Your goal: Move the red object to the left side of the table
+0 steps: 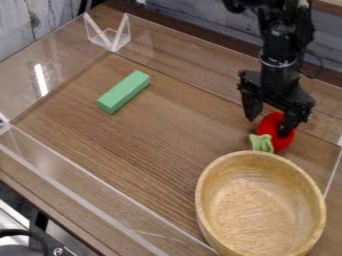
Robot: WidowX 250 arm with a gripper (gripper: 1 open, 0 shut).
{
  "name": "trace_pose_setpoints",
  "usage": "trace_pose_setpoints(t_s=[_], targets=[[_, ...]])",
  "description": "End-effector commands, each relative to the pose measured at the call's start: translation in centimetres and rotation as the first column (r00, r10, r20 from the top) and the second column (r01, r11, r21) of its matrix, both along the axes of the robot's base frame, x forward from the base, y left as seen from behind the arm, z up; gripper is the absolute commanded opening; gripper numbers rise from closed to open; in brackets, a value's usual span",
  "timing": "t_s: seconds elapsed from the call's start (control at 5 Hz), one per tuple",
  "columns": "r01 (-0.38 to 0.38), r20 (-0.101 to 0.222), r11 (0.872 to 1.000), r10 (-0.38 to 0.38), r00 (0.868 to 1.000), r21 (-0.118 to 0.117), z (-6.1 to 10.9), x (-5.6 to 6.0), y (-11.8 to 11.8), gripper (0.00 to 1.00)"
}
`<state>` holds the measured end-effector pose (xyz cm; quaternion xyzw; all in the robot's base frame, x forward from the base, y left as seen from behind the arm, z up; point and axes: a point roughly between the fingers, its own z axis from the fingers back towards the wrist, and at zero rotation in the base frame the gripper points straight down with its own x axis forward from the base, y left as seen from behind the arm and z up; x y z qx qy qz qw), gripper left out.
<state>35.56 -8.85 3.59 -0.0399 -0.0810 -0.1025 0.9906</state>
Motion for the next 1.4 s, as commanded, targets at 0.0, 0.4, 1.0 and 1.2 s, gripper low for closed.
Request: trace_pose_setpoints(t_s=[0.0, 0.4, 1.0, 1.2], targets=[[-0.006, 0.048, 1.000, 0.006, 0.999, 0.000, 1.1, 1.2, -0.2, 0.00], [-0.020, 0.057, 1.000, 0.020, 0.998, 0.004, 2.3, 1.1, 1.5, 0.00], [-0.157, 0.099, 0.987, 0.154, 0.983, 0.027, 4.9, 1.1, 10.3, 0.00], [-0.111, 0.092, 0.994, 0.108, 0.990, 0.024, 4.1, 1.0, 7.5, 0.00]])
